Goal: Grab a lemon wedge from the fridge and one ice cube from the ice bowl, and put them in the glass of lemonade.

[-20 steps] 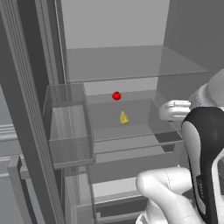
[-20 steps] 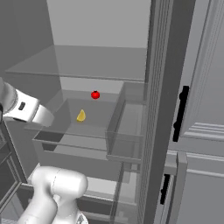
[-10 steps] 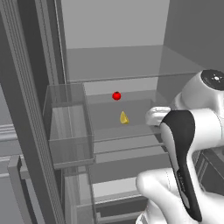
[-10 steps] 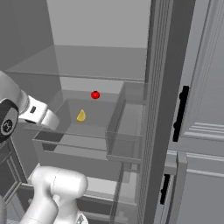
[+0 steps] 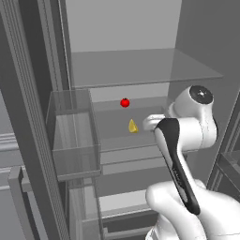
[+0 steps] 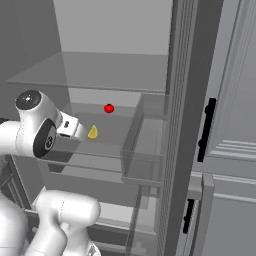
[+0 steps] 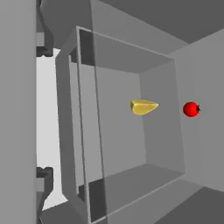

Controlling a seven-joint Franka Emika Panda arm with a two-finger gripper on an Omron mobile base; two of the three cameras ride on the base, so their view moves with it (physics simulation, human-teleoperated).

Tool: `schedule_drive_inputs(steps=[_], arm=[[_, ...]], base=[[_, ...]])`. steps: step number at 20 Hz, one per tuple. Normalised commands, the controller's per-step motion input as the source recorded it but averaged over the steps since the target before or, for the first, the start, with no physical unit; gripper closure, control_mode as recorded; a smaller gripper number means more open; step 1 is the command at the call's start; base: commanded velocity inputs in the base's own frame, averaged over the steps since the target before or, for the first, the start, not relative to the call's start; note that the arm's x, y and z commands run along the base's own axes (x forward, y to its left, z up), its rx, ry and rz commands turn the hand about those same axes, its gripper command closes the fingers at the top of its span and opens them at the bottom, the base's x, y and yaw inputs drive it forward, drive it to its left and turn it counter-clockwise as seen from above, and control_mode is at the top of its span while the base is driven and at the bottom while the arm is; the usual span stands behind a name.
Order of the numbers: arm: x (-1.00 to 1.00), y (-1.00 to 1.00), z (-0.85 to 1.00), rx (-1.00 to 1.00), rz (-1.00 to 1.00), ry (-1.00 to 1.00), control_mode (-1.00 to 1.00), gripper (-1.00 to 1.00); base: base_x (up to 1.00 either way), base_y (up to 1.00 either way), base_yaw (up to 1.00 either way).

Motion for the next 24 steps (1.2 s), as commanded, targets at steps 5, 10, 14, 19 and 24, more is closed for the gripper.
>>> schedule_drive_inputs(steps=[5,10,14,19,24], arm=[[0.72,0.00,-0.13,0.00,0.16,0.00,-1.00,-1.00],[0.26,0.01,-0.24,-0.02,0.07,0.00,-1.00,-1.00],[0.30,0.01,-0.30,-0.03,0.01,0.00,-1.00,-1.00],[0.28,0.00,-0.24,-0.04,0.00,-0.04,-1.00,-1.00],[0.44,0.01,-0.09,-0.02,0.00,-0.02,-1.00,-1.00]], base=[[0.00,0.00,0.00],[0.00,0.00,0.00],[0.00,0.00,0.00],[0.00,0.00,0.00],[0.00,0.00,0.00]])
